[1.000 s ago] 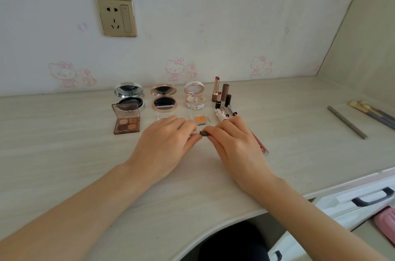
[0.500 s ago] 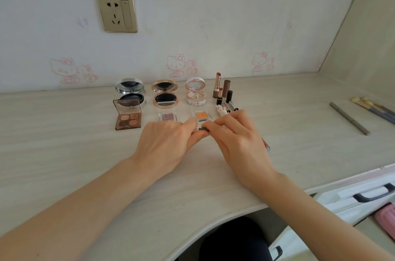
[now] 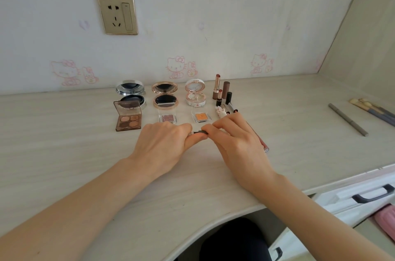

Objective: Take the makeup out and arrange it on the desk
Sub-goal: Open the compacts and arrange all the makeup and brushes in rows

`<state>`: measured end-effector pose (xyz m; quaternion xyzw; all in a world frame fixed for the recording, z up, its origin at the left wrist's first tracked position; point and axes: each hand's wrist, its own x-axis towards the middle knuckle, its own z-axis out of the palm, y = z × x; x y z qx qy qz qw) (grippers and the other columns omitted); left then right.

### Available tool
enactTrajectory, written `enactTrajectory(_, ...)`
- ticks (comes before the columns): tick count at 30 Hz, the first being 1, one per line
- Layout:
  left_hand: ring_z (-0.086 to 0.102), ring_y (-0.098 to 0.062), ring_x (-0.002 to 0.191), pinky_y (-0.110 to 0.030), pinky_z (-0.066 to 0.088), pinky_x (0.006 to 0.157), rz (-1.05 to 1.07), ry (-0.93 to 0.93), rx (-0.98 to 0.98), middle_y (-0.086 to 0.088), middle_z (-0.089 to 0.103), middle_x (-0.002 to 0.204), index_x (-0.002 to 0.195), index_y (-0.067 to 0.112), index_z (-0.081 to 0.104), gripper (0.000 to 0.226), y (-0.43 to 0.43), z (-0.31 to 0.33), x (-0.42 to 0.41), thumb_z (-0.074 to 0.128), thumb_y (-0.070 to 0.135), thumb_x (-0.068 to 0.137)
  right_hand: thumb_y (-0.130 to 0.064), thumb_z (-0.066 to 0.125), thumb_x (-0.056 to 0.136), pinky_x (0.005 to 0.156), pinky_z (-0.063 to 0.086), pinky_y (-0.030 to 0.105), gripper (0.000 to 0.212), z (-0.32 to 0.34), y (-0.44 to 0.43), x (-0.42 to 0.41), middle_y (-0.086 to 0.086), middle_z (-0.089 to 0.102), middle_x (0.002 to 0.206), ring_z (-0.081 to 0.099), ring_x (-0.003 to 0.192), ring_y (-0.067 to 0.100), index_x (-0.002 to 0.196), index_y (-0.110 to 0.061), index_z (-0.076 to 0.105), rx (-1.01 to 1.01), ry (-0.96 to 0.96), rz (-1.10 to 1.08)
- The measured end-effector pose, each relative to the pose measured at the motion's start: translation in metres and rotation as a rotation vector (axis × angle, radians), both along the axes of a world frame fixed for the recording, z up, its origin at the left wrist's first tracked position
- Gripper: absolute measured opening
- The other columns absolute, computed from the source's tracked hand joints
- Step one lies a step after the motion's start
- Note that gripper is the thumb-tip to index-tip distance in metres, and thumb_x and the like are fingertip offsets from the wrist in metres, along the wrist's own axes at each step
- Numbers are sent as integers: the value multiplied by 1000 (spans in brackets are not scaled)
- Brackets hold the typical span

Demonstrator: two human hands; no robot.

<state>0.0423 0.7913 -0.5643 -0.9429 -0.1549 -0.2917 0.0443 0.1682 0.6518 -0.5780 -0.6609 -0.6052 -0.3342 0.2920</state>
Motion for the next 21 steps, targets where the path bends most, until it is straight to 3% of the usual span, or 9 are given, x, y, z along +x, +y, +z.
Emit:
enactTrajectory(4, 57, -25, 55, -28, 25, 44, -43, 9, 17, 4, 51, 57, 72, 25, 35, 54, 1, 2, -1, 13, 73, 83, -7, 68, 85, 64, 50, 37, 18, -1, -1, 1, 2, 65, 88, 54, 85, 24, 102, -11, 72, 18, 34, 10)
enactTrajectory(8, 56, -18, 52, -27, 33, 40, -94, -17, 59, 9, 55, 67, 78, 22, 50, 50, 1, 1, -1, 26, 64, 90, -11, 65, 88, 68, 50, 37, 18, -1, -1, 3, 0, 66, 91, 55, 87, 23, 105, -13, 72, 54, 91, -8)
enactTrajectory(15, 44, -16, 63, -30, 38, 55, -102, -35, -42, 5, 45, 74, 85, 14, 57, 38, 2, 0, -1, 27, 34, 94, -6, 64, 87, 69, 49, 41, 25, -3, 1, 6, -1, 64, 92, 53, 86, 24, 109, -15, 70, 101, 174, -75)
enactTrajectory(21, 53, -18, 82, -31, 46, 69, -93, -16, -141, 2, 52, 88, 110, 12, 64, 45, 5, 0, -4, 27, 25, 88, -5, 64, 86, 73, 50, 37, 30, -2, -5, 9, -5, 65, 96, 51, 88, 20, 113, -18, 69, 104, 330, -173)
